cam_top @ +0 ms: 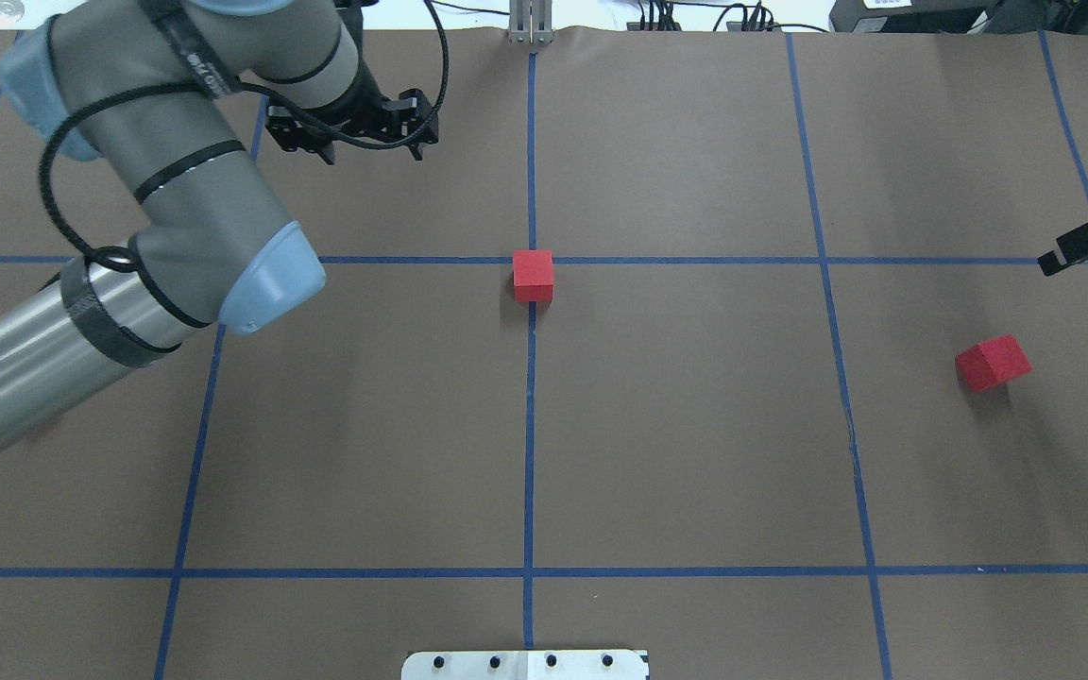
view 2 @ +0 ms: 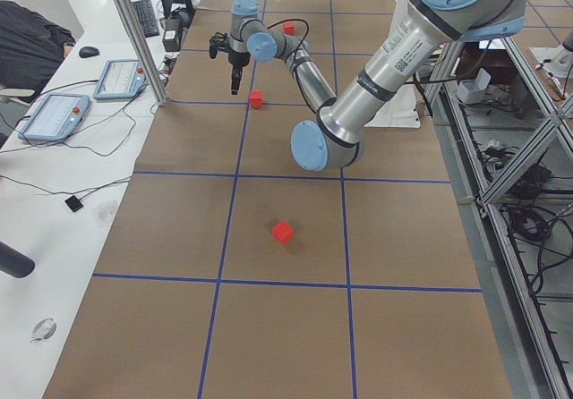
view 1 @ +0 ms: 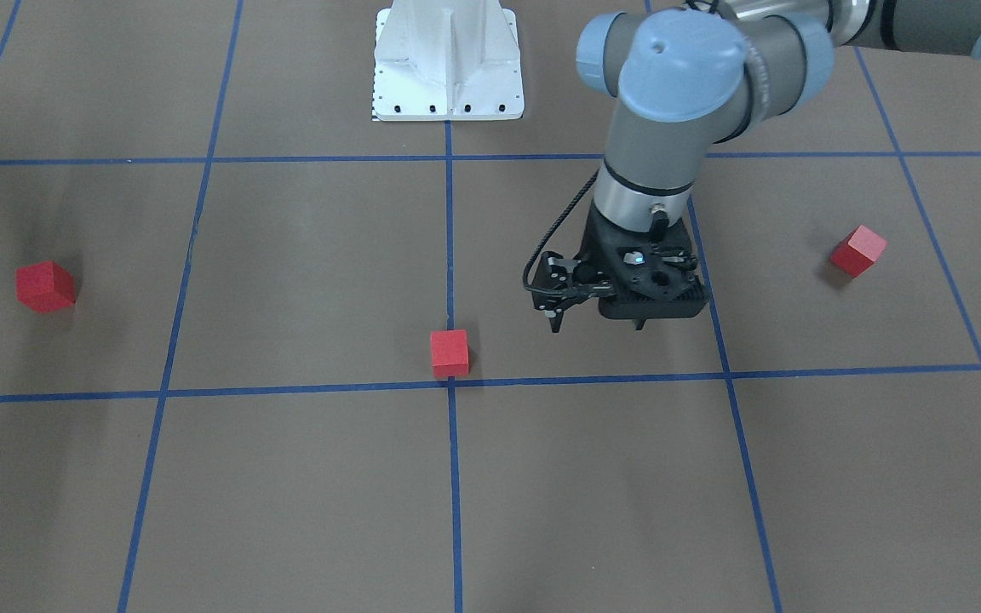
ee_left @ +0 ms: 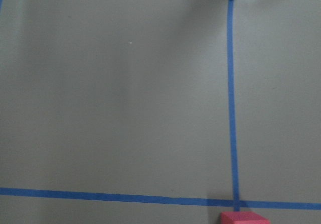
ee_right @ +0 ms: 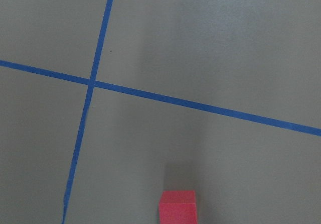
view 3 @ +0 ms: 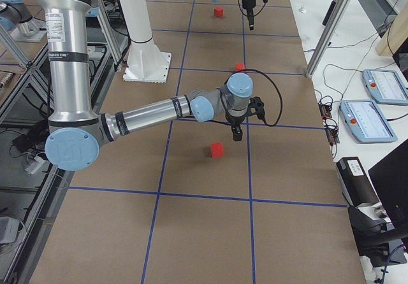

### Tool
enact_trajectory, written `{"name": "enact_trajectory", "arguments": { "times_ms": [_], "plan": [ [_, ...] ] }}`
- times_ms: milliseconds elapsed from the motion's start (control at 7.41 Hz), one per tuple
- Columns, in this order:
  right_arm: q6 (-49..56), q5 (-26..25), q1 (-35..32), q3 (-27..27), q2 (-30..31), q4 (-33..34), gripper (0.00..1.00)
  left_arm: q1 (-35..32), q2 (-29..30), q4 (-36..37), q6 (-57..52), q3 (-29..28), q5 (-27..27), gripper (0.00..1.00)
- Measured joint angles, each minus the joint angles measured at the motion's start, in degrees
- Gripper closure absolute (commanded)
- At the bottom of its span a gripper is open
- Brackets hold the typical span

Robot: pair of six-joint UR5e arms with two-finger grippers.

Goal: Form red blocks into L shape at center
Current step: 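Reach the right gripper down and grasp the red cube near it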

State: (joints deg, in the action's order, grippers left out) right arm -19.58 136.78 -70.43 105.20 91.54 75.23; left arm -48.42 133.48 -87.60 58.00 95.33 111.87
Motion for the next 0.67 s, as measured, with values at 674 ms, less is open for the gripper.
{"name": "enact_trajectory", "arguments": {
  "times_ms": [674],
  "plan": [
    [-6.2,-8.4,10.0,-1.7,4.3,-10.4,0.01,-1.6,-3.1,0.2,-3.2,1.6,1.1,0.01]
  ]
}}
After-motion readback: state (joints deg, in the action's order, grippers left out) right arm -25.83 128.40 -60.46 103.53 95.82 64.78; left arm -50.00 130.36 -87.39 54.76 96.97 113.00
